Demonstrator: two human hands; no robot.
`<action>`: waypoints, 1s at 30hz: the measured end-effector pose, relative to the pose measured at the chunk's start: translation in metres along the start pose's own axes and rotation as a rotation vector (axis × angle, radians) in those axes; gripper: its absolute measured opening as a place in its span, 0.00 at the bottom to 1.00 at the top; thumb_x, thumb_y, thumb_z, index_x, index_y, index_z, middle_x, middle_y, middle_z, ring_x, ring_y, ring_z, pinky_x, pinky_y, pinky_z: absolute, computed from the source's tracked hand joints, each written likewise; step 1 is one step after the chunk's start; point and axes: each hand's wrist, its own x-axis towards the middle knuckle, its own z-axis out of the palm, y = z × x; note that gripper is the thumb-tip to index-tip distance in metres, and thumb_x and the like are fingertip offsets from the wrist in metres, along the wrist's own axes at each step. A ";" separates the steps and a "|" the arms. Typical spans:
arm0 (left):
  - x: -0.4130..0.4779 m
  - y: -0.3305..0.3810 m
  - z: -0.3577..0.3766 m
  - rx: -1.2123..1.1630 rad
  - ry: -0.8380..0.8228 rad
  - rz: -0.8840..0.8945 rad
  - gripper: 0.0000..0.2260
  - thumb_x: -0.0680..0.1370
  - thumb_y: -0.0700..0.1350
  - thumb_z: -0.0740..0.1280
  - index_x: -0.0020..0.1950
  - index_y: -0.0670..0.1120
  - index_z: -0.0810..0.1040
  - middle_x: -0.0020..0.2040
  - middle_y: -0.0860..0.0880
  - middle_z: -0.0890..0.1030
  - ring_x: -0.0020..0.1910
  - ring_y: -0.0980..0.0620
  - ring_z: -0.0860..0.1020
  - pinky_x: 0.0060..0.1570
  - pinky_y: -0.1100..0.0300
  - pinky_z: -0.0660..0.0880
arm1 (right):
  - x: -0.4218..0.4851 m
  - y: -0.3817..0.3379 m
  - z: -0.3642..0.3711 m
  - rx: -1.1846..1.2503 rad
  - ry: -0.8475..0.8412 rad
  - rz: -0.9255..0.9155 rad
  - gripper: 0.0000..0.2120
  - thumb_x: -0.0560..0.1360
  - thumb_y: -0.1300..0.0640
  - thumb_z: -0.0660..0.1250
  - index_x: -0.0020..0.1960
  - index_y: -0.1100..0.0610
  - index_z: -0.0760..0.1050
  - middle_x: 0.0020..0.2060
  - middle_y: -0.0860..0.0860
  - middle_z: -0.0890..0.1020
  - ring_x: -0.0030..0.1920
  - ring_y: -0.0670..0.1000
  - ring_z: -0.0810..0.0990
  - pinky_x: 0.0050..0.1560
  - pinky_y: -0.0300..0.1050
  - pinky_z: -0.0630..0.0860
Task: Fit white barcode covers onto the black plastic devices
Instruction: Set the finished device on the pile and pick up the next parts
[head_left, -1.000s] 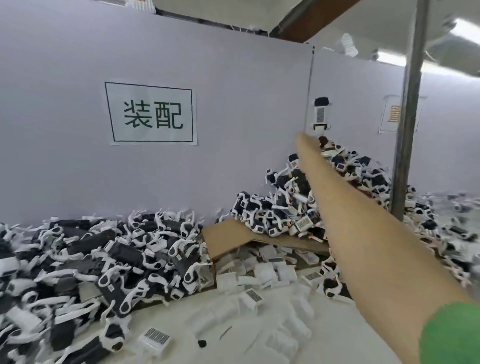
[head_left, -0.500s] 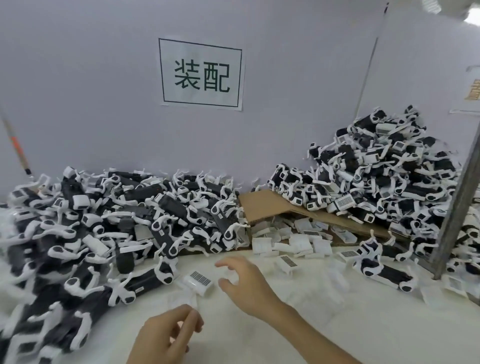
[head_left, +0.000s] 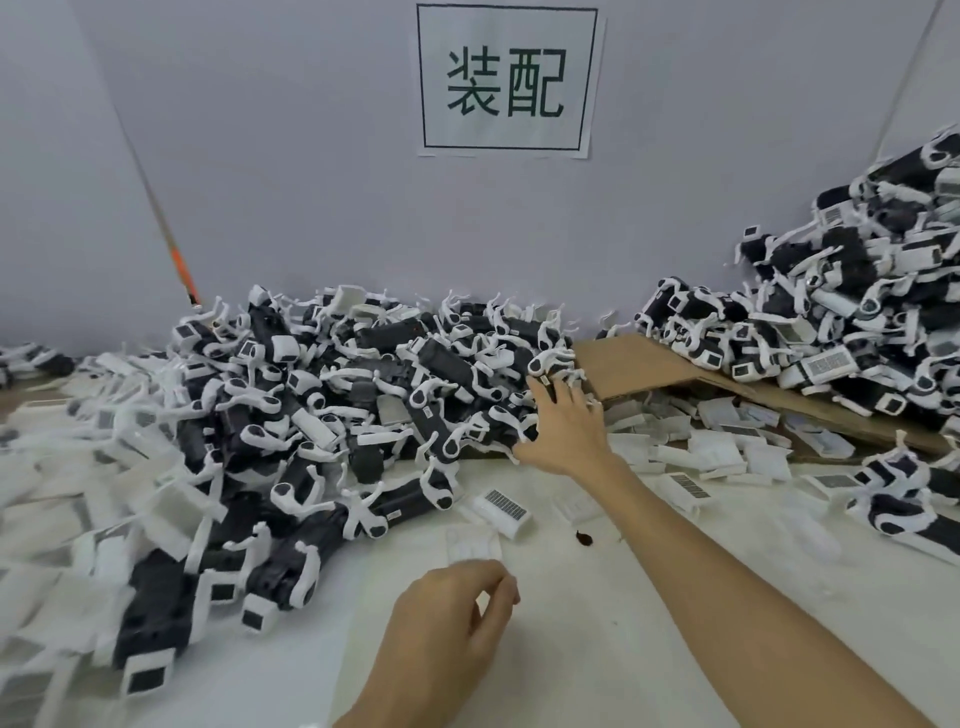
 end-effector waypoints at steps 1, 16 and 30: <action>0.000 -0.002 0.001 0.000 0.013 0.016 0.10 0.82 0.51 0.62 0.44 0.53 0.79 0.42 0.59 0.81 0.41 0.55 0.78 0.41 0.68 0.71 | -0.003 0.002 -0.001 0.001 -0.001 -0.007 0.46 0.70 0.39 0.69 0.81 0.47 0.50 0.79 0.57 0.58 0.78 0.59 0.57 0.74 0.62 0.58; 0.003 0.005 -0.002 -0.710 -0.054 -0.107 0.27 0.69 0.61 0.73 0.66 0.64 0.69 0.57 0.63 0.80 0.50 0.56 0.82 0.49 0.63 0.78 | -0.111 -0.008 -0.061 1.689 -0.084 0.238 0.23 0.70 0.66 0.72 0.63 0.54 0.76 0.52 0.55 0.84 0.46 0.49 0.85 0.43 0.43 0.80; 0.009 0.001 -0.009 -0.924 0.326 -0.166 0.21 0.69 0.47 0.78 0.58 0.59 0.78 0.49 0.53 0.85 0.46 0.49 0.85 0.42 0.63 0.80 | -0.156 -0.040 -0.036 1.734 -0.295 0.050 0.14 0.81 0.63 0.59 0.62 0.57 0.80 0.57 0.51 0.85 0.60 0.50 0.81 0.56 0.47 0.78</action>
